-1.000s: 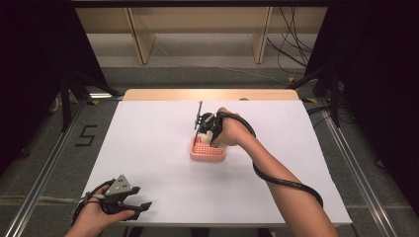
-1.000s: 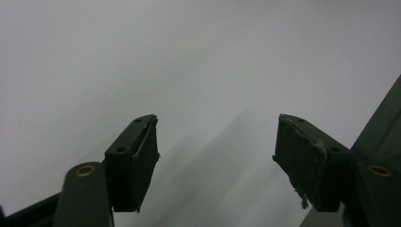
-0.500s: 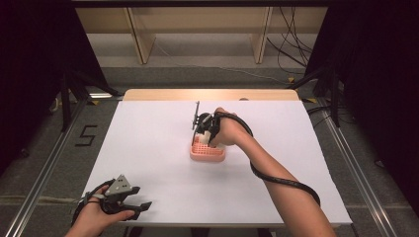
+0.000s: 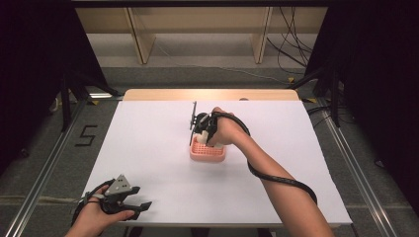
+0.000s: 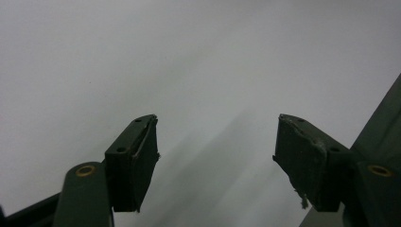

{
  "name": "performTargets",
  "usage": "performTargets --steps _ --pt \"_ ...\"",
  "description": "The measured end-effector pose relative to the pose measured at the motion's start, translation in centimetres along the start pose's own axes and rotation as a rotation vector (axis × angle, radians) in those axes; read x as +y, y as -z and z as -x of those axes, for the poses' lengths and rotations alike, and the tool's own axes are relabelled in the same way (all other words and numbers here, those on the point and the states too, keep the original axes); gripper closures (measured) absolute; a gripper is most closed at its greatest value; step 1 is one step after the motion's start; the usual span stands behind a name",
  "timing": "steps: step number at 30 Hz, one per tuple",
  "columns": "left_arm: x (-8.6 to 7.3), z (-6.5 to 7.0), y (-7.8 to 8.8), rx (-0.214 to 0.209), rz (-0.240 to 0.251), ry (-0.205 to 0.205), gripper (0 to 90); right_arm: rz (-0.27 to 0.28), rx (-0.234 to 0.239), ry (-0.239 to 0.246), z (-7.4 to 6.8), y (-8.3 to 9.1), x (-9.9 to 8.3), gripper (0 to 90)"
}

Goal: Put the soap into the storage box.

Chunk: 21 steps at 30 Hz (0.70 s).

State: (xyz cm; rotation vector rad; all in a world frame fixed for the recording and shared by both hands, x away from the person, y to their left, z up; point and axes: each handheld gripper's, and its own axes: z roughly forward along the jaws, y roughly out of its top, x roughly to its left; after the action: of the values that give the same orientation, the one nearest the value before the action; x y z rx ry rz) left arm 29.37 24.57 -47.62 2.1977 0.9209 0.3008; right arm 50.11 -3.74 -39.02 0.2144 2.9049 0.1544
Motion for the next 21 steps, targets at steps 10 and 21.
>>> performTargets --steps 10,21 --pt "-0.01 -0.01 -0.03 0.008 -0.001 0.000 30.5 -0.004 0.005 -0.004 0.12 -0.35 0.17 50.0" --pt "0.07 -0.20 0.06 -0.002 0.005 -0.032 30.5 -0.011 0.015 -0.012 0.40 -0.82 0.16 50.0"
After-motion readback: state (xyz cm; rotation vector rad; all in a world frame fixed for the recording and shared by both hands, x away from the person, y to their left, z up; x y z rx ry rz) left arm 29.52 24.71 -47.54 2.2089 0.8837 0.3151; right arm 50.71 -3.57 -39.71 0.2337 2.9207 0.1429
